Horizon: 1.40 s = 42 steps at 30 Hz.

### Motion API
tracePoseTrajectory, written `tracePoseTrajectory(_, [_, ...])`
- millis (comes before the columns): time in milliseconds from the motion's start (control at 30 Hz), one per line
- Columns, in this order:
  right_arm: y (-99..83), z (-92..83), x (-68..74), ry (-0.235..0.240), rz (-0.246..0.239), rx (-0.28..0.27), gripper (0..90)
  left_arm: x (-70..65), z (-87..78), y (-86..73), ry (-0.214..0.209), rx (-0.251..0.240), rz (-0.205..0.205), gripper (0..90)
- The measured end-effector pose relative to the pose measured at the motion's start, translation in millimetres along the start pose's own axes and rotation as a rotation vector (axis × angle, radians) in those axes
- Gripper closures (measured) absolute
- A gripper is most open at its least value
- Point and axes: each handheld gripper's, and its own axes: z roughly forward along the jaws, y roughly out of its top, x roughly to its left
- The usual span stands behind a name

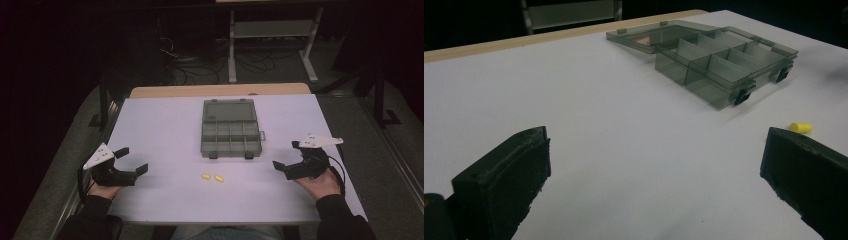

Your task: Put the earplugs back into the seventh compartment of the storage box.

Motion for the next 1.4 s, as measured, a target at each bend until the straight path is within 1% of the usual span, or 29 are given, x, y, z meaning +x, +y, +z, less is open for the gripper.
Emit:
tracePoseTrajectory(167, [0.1, 0.3, 2.5, 0.008, -0.006, 0.009, 0.0, -0.1, 0.0, -0.3, -0.006, 0.002, -0.002, 0.0])
tracePoseTrajectory(300, [0.3, -0.5, 3.9, 0.011, -0.010, 0.006, 0.0, -1.0, 0.1, -0.3, -0.009, 0.003, 0.001, 0.0])
tracePoseTrajectory(400, [0.3, -0.3, 3.9, 0.016, -0.011, 0.006, 0.0, -0.9, 0.1, -0.3, -0.012, 0.000, -0.005, 0.0])
tracePoseTrajectory(867, [4.0, 5.3, 6.9, 0.030, -0.020, 0.056, 0.0, -1.8, -1.0, -1.1, -0.015, 0.004, -0.004, 0.0])
tracePoseTrajectory(933, [8.2, 6.4, 9.5, 0.044, -0.031, 0.070, 0.0, -2.2, -0.7, -1.2, -0.016, 0.008, -0.001, 0.0])
tracePoseTrajectory(1000, [10.5, 6.7, 10.8, 0.049, -0.037, 0.072, 0.0, -2.3, -0.7, -1.2, -0.016, 0.008, -0.001, 0.0])
tracePoseTrajectory(1033, [15.7, 6.8, 13.8, 0.056, -0.054, 0.073, 0.0, -2.6, -0.8, -1.3, -0.013, 0.010, -0.001, 0.0])
tracePoseTrajectory(1133, [23.1, 8.2, 18.6, 0.068, -0.072, 0.077, 0.0, -3.0, -1.0, -1.3, -0.007, 0.010, 0.002, 0.0])
tracePoseTrajectory(1167, [23.1, 8.2, 18.6, 0.068, -0.072, 0.077, 0.0, -3.1, -1.1, -1.3, -0.007, 0.009, 0.004, 0.0])
tracePoseTrajectory(1233, [28.9, 11.7, 22.9, 0.080, -0.090, 0.086, 0.0, -3.5, -1.3, -1.1, -0.009, 0.005, 0.005, 0.0])
tracePoseTrajectory(1367, [33.6, 16.3, 26.9, 0.093, -0.104, 0.098, 0.0, -4.0, -1.1, -1.2, -0.008, 0.007, 0.008, 0.0])
tracePoseTrajectory(1400, [36.6, 19.4, 30.0, 0.103, -0.118, 0.107, 0.0, -3.8, -0.9, -1.4, -0.008, 0.009, 0.009, 0.0])
